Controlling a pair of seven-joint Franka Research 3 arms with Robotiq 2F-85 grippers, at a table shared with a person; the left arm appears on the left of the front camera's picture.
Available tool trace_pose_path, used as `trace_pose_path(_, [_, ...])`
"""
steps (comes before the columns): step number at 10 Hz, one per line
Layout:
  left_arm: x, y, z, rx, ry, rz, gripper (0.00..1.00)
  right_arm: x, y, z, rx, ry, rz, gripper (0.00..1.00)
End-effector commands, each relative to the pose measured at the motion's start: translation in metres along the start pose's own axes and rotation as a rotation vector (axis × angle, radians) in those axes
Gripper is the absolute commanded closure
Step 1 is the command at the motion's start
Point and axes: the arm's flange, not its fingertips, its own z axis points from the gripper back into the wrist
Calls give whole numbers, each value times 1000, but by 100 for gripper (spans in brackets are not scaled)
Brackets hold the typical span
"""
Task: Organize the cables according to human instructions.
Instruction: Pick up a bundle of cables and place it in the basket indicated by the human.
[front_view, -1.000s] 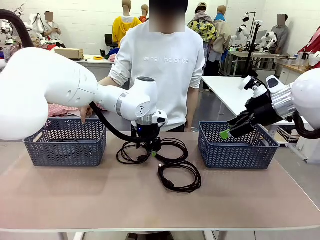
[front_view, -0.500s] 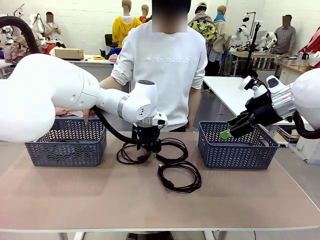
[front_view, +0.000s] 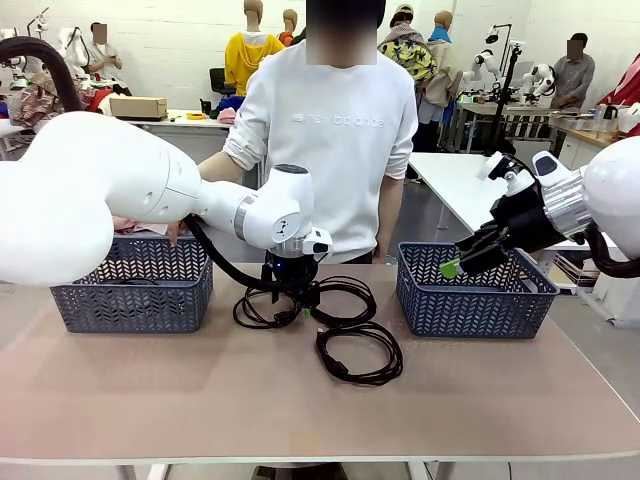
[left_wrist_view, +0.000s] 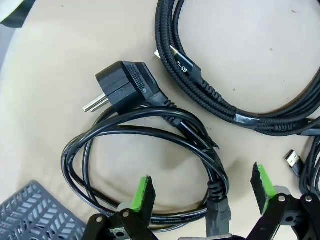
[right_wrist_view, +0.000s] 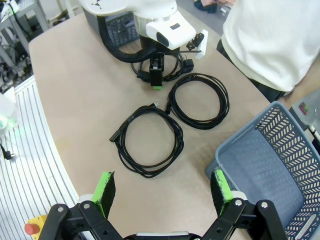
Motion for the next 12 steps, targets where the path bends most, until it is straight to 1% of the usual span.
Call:
trace_pose_path(1, [5, 3, 1, 18, 8, 0, 0, 0, -1, -1, 14, -17, -3, 0])
trace_pose_path(9, [12, 3, -8, 14, 36, 6, 0, 0, -1, -1, 14, -17, -3, 0])
trace_pose_path(11, [12, 3, -7, 18, 43, 10, 18, 0, -1, -1, 14, -17, -3, 0])
trace_pose_path(12, [11, 3, -6, 15, 43, 13, 30, 0, -1, -1, 14, -17, -3, 0])
